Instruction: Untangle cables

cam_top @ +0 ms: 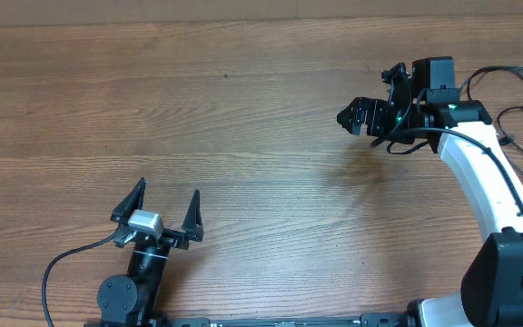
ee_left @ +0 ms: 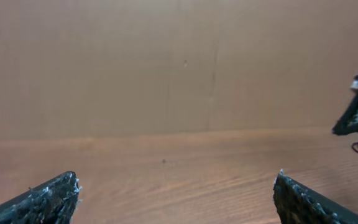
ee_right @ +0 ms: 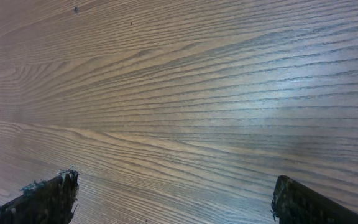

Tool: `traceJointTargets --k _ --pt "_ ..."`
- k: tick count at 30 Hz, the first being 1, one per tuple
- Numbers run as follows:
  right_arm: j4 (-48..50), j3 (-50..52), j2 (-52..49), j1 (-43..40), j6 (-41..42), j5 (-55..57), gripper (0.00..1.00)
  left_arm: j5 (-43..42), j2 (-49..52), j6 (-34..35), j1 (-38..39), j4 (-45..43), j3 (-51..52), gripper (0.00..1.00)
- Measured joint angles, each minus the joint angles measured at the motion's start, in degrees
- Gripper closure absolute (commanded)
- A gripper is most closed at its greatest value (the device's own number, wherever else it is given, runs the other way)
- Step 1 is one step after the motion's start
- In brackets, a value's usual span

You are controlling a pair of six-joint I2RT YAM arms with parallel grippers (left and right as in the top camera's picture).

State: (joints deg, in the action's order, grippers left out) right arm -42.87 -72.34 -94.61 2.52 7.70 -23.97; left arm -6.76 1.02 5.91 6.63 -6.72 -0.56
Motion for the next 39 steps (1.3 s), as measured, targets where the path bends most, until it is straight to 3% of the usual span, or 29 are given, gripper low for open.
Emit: traceJointTargets --k 9,22,39 --pt "-0.02 0.00 0.00 0.00 -0.07 -0.02 0.00 6.12 -0.13 0.52 0.00 11.08 0.07 0.00" --pt "-0.04 0.00 0.00 0.00 -0.04 -0.02 0.00 7.89 -0.26 -3.30 0.00 11.23 0.07 0.00" --pt "0.02 0.00 0.00 0.00 -0.02 0.02 0.00 7.96 -0.26 -0.31 -2.62 11.21 0.07 0.01"
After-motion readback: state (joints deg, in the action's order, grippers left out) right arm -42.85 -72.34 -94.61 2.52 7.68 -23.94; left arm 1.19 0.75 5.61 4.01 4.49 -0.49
